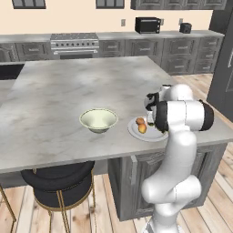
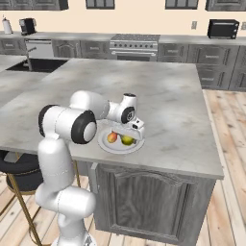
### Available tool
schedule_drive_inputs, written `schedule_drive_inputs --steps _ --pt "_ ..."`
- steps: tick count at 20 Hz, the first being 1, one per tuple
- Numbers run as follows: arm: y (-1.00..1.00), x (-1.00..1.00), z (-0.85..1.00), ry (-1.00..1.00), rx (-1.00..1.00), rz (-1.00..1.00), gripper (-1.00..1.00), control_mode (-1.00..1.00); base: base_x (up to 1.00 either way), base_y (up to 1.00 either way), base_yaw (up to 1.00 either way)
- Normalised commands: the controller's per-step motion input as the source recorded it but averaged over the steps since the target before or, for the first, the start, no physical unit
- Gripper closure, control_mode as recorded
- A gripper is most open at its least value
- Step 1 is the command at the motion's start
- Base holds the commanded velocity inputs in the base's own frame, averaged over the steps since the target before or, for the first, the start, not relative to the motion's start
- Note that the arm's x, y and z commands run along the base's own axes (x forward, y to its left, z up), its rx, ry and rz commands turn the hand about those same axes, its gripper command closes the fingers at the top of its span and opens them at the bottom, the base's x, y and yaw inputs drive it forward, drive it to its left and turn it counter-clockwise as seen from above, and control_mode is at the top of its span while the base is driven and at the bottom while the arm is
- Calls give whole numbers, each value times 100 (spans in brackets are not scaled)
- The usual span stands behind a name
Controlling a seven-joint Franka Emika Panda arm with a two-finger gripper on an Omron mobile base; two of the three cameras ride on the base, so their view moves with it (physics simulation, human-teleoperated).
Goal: Take the fruits from the plate on the dining counter and place two fruits in each bowl.
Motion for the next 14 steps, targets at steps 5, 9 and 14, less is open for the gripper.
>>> schedule_drive_inputs --steps 5,9,14 --pt "29 -56 92 0 1 7 100 -100 0 0 0" --pt "64 -44 53 -13 7 18 100 -100 0 0 0" --pt "86 -11 41 -7 7 24 100 -100 0 0 0"
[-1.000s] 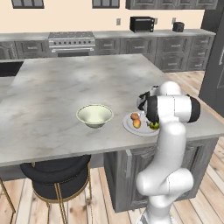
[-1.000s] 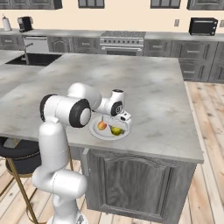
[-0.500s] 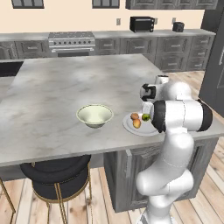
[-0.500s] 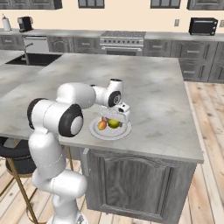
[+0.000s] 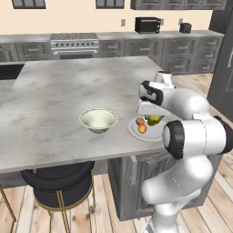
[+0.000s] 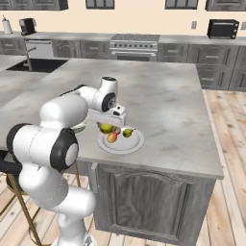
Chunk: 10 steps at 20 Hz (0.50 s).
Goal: Take the fruits from the plate on the dining counter and place two fruits in each bowl.
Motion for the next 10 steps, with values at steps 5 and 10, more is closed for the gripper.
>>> schedule_drive_inputs --steps 5,10 --pt "98 2 0 -9 4 31 100 -100 0 0 0" --pt "97 2 5 0 2 25 100 -100 0 0 0"
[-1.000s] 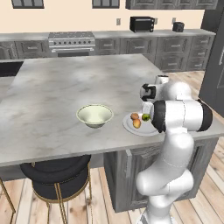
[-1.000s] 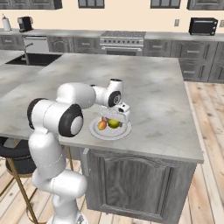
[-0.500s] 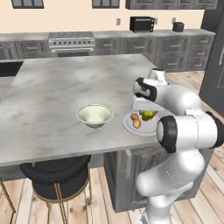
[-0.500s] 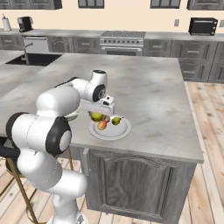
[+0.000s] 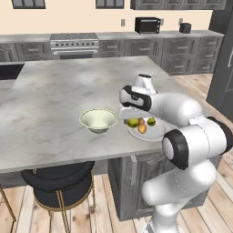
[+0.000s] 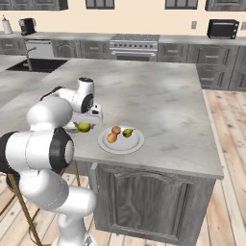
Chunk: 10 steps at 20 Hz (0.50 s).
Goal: Take the fruits from the plate on the dining counter and place two fruits in each bowl.
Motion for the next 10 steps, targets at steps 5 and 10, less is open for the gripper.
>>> schedule_drive_inputs --steps 5,10 --pt "65 34 26 0 0 11 100 -100 0 0 0" --pt "70 63 19 3 -3 1 100 -100 0 0 0"
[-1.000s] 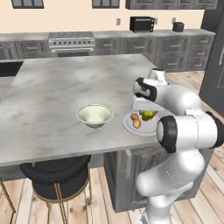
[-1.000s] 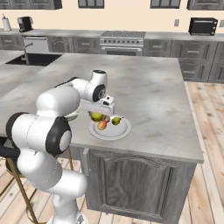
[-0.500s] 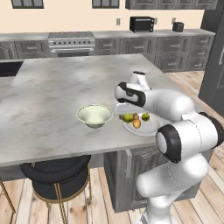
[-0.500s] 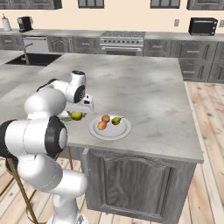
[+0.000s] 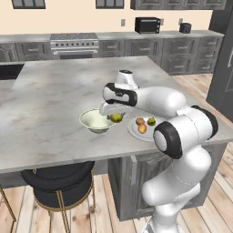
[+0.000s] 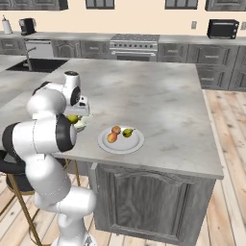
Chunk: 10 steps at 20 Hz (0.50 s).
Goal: Take the fruits from the plate on the dining counter and place two fruits in each bowl.
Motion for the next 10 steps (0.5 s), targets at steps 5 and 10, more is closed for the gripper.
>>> schedule_drive_inputs --steps 5,10 --pt "61 38 -12 1 -15 -1 100 -100 0 0 0" --pt "15 25 -28 0 -14 -14 100 -100 0 0 0"
